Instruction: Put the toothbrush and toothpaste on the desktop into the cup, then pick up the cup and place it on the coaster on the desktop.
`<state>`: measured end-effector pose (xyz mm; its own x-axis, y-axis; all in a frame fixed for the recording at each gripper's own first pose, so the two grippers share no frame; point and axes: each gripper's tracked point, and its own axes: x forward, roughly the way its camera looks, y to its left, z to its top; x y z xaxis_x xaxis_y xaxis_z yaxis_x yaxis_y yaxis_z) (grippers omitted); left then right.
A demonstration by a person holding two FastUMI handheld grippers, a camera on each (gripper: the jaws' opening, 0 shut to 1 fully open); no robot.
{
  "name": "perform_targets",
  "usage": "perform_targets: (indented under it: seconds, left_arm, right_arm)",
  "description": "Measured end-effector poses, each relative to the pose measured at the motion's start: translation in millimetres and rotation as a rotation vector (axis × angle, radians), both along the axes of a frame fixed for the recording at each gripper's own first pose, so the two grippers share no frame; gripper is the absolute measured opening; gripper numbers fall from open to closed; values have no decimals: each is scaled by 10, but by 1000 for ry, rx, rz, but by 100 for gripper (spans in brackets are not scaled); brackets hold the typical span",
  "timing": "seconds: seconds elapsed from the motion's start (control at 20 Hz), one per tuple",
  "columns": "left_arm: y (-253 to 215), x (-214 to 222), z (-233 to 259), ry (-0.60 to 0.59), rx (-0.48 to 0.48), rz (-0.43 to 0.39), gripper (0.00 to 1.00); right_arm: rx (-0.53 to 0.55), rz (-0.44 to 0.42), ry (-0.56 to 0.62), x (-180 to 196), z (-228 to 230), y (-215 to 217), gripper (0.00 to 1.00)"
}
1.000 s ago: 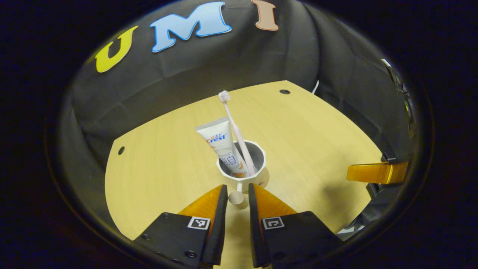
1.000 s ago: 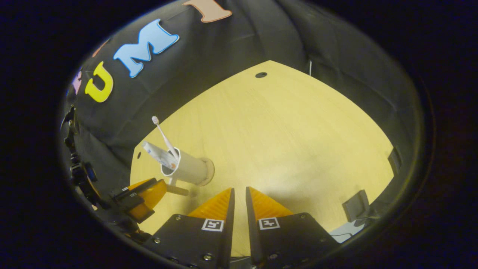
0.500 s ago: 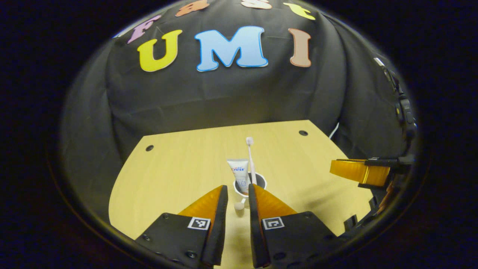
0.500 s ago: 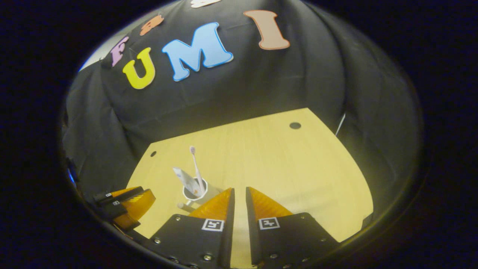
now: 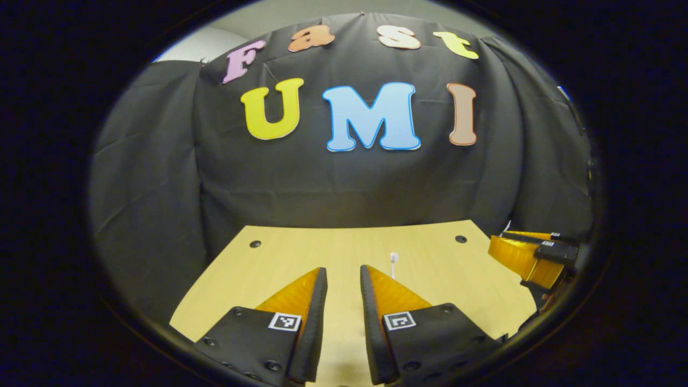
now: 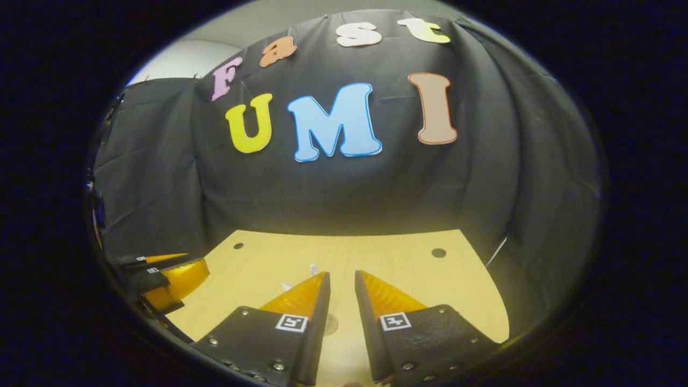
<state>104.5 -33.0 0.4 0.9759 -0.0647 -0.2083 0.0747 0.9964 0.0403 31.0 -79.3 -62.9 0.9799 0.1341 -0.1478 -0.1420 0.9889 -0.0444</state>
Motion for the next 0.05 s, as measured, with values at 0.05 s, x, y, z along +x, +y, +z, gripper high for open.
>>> perform_targets:
  seconds: [0.05]
  left_arm:
    - [26,-29,93,-17,-3,8,49]
  right_arm:
    - [-7,0,-15,-15,23,4,34]
